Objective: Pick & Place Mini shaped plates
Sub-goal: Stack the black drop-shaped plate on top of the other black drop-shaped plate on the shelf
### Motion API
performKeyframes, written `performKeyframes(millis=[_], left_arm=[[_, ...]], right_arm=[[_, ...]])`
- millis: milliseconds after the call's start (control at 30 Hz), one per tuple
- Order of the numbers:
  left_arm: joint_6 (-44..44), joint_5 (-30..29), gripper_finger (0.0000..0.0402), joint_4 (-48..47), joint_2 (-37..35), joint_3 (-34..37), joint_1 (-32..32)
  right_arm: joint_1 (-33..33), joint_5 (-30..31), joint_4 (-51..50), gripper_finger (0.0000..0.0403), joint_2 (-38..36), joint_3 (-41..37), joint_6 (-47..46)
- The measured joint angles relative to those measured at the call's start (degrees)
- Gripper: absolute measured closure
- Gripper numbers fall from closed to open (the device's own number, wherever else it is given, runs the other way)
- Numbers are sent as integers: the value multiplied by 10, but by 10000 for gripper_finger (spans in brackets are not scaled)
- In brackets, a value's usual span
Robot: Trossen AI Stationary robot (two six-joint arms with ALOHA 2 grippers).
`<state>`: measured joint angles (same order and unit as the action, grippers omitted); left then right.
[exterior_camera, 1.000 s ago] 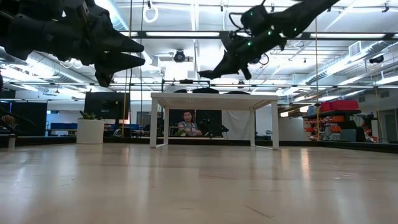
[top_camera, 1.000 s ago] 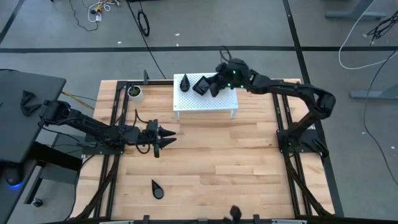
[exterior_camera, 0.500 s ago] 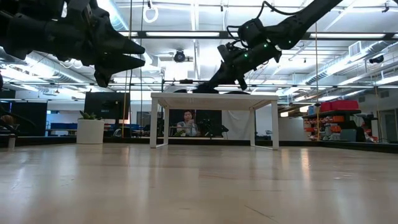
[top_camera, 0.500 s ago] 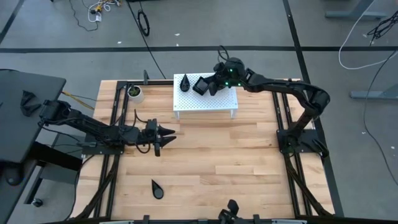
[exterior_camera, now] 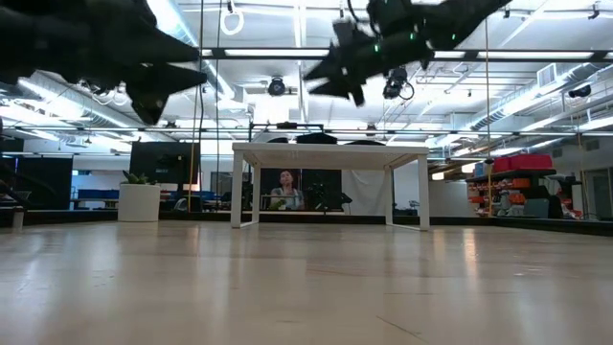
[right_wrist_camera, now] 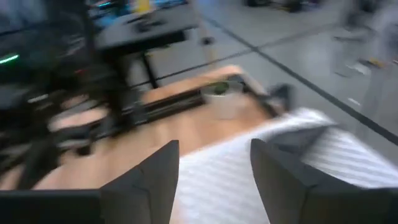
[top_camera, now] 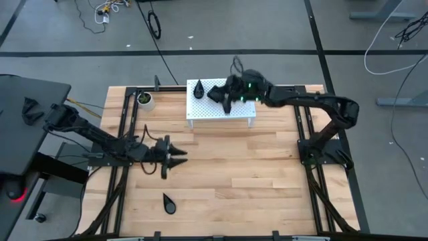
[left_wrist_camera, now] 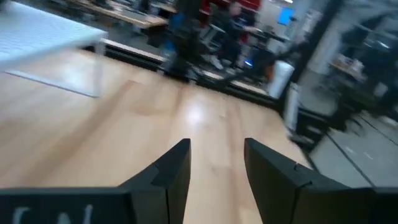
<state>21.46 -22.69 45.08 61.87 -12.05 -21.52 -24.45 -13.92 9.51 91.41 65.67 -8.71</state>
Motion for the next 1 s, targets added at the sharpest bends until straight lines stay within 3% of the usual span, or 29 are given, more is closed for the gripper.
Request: performKeyframes(millis=[100,200,333,433,600,800,1000], left_arm=[[4,-10,259,-82,0,-28,-51],[50,-24,276,-278,0,-102,-104],[197,-13,295,-559,12,-206,-162],[343,26,307,-670,12,-243,-205],[584,67,318,-669,13,-227,-292],[817,19,291,-641,63,-212,-377],[892,16,215,-580,147,-212,-380]], right_arm=[[81,10,-16,205,-10,-2,32],[166,67,-43,213,-10,-3,47],[262,159,-72,225,-7,-3,77],[315,223,-69,234,0,-4,84],[352,278,-55,247,7,-3,99],[354,298,-50,263,16,-3,107],[354,298,-50,281,20,-3,109]])
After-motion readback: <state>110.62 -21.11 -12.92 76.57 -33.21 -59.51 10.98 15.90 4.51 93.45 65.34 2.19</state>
